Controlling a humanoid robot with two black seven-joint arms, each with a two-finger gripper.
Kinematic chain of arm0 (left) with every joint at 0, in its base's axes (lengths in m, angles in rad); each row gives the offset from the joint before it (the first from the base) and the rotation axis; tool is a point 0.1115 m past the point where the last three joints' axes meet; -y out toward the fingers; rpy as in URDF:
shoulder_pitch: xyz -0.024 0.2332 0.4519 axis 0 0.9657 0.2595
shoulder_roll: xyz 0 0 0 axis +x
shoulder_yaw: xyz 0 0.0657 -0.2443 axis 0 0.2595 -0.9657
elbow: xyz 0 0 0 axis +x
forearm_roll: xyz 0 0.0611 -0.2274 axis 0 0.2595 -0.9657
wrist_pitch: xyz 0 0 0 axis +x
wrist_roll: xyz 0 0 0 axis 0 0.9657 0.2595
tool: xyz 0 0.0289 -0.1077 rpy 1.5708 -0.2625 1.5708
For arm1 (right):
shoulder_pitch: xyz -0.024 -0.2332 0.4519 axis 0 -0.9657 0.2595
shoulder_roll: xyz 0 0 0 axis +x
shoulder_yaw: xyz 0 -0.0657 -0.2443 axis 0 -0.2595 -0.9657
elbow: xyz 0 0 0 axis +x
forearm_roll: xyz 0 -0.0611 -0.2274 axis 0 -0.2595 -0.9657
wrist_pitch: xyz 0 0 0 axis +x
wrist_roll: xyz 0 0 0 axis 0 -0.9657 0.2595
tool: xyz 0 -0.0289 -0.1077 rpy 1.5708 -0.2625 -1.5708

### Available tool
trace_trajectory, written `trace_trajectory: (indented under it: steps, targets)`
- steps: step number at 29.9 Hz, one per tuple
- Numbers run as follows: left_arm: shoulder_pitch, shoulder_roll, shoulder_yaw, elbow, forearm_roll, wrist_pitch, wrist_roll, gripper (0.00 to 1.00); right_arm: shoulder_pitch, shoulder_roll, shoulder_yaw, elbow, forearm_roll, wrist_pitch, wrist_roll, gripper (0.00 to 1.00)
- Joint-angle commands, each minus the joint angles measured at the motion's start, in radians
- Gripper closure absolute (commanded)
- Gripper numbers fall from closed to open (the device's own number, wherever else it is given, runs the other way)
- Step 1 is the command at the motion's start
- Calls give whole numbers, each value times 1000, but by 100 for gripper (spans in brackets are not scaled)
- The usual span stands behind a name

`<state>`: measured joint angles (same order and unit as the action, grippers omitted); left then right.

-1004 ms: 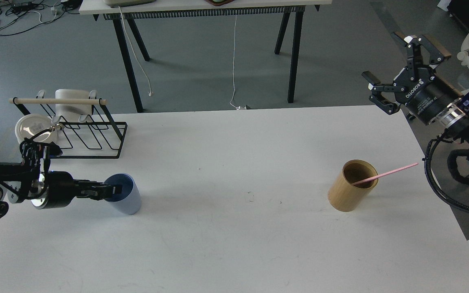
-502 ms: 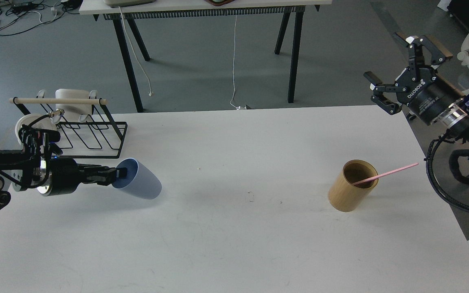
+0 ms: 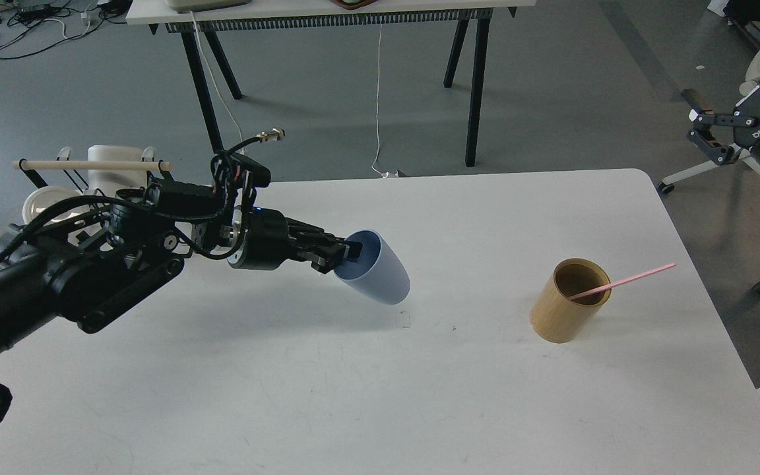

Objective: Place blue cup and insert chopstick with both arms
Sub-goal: 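Slide the blue cup with the left gripper toward the table center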

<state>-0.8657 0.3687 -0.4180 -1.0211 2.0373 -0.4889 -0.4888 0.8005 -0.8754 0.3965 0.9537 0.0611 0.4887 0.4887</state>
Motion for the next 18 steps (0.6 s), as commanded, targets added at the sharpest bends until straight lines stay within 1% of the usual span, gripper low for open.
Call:
trace_trajectory:
  steps: [1,12,18]
  targets:
    - [-1,-88,-8,68,144,0,0,100,-3,9,-2,0,0,0,0,1]
    - [4,-77,-4,62,144,0,0,100,-24,29,-2,10,14,0,0,1]
    - [5,-102,-5,59,144,0,0,100,-26,32,1,7,16,0,0,1]
